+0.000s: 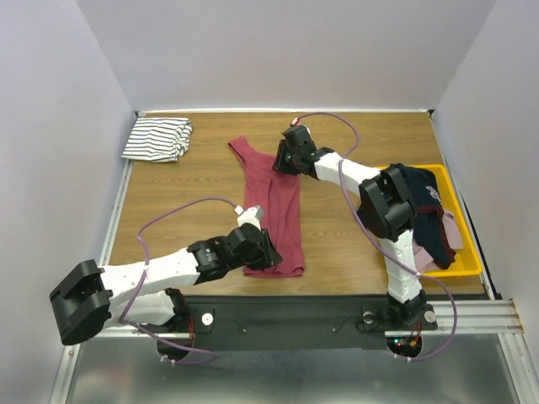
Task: Fold and stack the tank tops
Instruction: Fold the tank top
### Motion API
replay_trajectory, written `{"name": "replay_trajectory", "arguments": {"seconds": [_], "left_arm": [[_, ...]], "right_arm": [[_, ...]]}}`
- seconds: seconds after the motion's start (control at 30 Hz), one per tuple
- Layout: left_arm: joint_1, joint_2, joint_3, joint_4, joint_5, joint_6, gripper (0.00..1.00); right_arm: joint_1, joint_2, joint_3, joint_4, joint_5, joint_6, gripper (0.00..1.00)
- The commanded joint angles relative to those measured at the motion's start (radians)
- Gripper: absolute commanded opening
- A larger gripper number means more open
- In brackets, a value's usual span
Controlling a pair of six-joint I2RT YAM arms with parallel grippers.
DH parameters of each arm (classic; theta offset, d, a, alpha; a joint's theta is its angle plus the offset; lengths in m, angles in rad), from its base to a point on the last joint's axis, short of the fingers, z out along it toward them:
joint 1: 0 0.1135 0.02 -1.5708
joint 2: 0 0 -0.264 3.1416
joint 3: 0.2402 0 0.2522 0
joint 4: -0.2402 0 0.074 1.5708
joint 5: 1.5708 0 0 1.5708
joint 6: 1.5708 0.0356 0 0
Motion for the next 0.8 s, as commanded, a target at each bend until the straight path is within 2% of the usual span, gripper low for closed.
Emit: {"name": "replay_trajectory", "arguments": {"seconds": [0.0,0.17,0.33,0.5,0.77], "left_arm": [[0.039,-0.077,0.08,-0.107,-0.11,-0.016,0.27],[0.111,-0.123,0.06,-0.139,-0.132,-0.021,0.2],[0.145,-0.073,0.084,-0.103,-0.08,0.051,0.12],[0.142,0.059,0.103,-0.005,0.041,0.117,0.09],[0.124,0.154,0.107,0.055,0.083,0.145,0.12]], "right_arm": [[0.006,-0.107,0.029,0.024,0.033,-0.045,0.37],[0.009,-0.087,0.044,-0.006,0.007,-0.079,0.31],[0.026,-0.098,0.001,-0.022,0.036,-0.11,0.3],[0.057,-0.093,-0.019,-0.045,0.096,-0.146,0.3],[0.086,-0.056,-0.005,-0.081,0.179,-0.186,0.3]]}}
